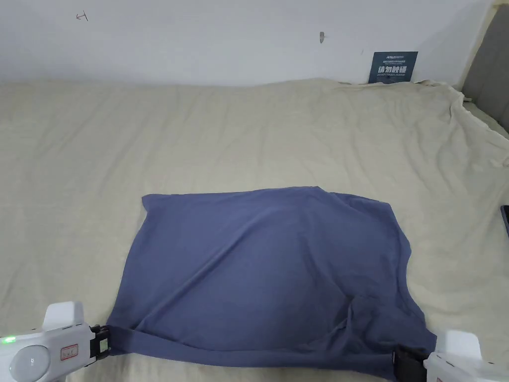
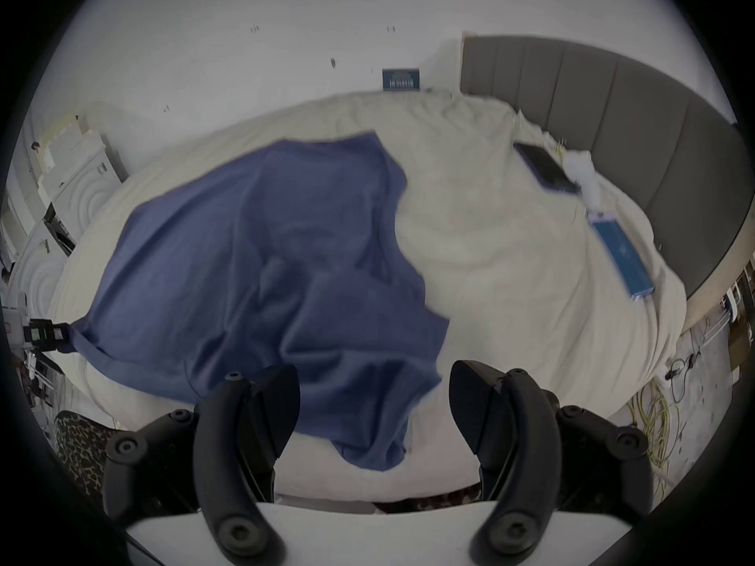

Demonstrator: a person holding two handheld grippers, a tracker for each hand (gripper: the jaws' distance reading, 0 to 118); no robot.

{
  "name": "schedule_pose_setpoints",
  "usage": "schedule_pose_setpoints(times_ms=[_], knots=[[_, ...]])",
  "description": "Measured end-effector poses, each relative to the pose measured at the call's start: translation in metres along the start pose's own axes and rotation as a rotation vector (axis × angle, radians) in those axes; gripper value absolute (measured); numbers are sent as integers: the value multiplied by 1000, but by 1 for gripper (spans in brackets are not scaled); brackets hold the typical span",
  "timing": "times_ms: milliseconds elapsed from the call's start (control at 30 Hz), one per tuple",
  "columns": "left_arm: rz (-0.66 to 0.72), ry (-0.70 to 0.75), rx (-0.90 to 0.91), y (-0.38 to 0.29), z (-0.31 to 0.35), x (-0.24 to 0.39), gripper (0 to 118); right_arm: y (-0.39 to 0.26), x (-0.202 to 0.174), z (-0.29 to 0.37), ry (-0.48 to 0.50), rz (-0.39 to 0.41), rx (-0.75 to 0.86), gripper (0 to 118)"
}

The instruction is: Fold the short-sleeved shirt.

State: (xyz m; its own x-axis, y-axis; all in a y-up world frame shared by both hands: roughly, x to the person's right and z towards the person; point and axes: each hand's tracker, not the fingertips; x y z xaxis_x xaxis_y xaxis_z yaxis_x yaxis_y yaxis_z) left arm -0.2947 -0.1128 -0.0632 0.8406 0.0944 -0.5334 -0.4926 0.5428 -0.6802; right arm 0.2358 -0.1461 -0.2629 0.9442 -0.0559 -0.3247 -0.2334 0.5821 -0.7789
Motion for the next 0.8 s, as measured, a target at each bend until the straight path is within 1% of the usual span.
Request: schedule_pose_setpoints(times_ms=[33,67,167,200,233,267,300,333,367,433,533,633,800], knots=[[-1,0,1,0,0,2,3,-3,1,-5,7,-5,-17,74],[-2,0,0,0,0,2,3,-6,1,-8,12,-6,-25,68],[0,1,0,-1,3,6,3,-13,0,-16,14,-3,-62,62],[3,1,-1,-2,3,7,3,-15,0,-19,19,-4,-72,56],[6,0,0,-2,3,7,3,-18,-2,-18,34,-10,-77,49],[9,-1,0,-3,3,7,3,-19,-2,-17,45,-17,-70,38],[10,-2,0,-3,5,9,3,-17,-3,-15,48,-21,-61,27],[10,-1,0,-3,6,10,3,-15,-5,-11,56,-16,-50,12],[10,-1,2,-4,7,10,3,-14,-8,-6,57,-13,-27,8],[12,-4,11,-2,9,10,3,-6,-12,3,51,23,-4,8],[21,-14,39,5,15,10,3,8,-11,19,61,37,44,8],[14,-16,66,19,17,9,3,33,-14,33,66,69,91,8],[1,-9,105,51,12,15,3,81,-19,31,83,94,147,7]])
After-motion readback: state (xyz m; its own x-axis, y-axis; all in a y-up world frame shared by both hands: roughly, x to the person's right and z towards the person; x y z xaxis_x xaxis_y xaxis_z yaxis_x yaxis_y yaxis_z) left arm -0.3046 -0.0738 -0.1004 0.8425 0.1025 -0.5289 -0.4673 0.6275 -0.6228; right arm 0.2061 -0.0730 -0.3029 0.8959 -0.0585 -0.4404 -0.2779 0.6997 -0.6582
